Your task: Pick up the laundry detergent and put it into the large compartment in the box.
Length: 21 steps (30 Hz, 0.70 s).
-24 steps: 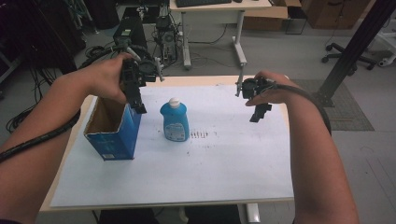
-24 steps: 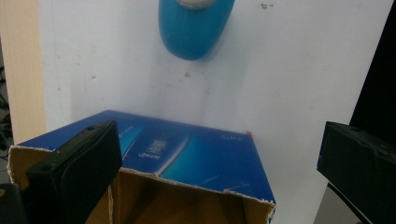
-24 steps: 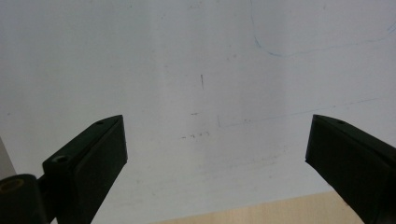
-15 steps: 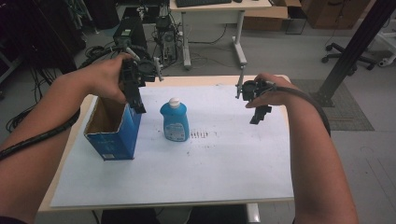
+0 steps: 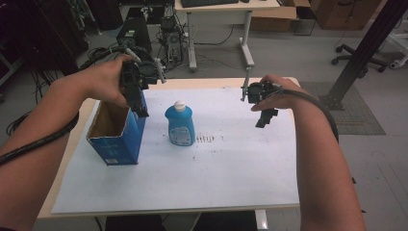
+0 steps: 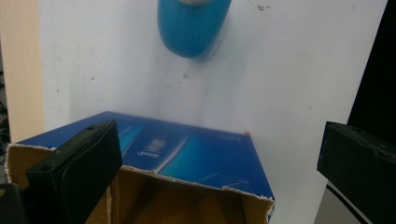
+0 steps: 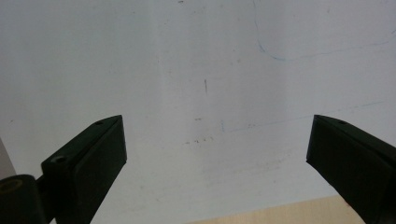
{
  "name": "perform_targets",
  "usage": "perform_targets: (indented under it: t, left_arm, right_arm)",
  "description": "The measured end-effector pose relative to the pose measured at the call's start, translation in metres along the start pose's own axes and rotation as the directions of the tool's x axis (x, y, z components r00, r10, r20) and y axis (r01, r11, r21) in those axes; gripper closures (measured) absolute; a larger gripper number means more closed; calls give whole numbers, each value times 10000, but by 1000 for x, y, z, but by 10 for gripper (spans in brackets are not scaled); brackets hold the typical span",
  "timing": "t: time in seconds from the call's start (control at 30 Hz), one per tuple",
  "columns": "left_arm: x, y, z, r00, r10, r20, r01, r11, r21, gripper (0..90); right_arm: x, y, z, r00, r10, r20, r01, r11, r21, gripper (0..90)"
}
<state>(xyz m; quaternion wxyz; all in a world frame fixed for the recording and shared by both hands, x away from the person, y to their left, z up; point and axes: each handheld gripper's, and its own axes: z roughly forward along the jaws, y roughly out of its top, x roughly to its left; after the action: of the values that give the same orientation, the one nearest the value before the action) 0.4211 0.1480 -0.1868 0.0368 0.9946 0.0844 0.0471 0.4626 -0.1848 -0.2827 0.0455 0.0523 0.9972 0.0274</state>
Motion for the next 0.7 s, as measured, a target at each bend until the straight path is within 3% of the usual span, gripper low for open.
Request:
perform_targets:
  t: [0.33,0.7]
  left_arm:
    - [1,21,-10,9991,397,-153,-399,9991,-167,2]
    - [6,47,-6,9960,890,-123,-891,9959,-130,1]
  right_arm:
    - [3,-2,-3,9999,-90,117,91,9999,-73,46]
    - [6,-9,2,9999,-16,107,17,10000,-57,47]
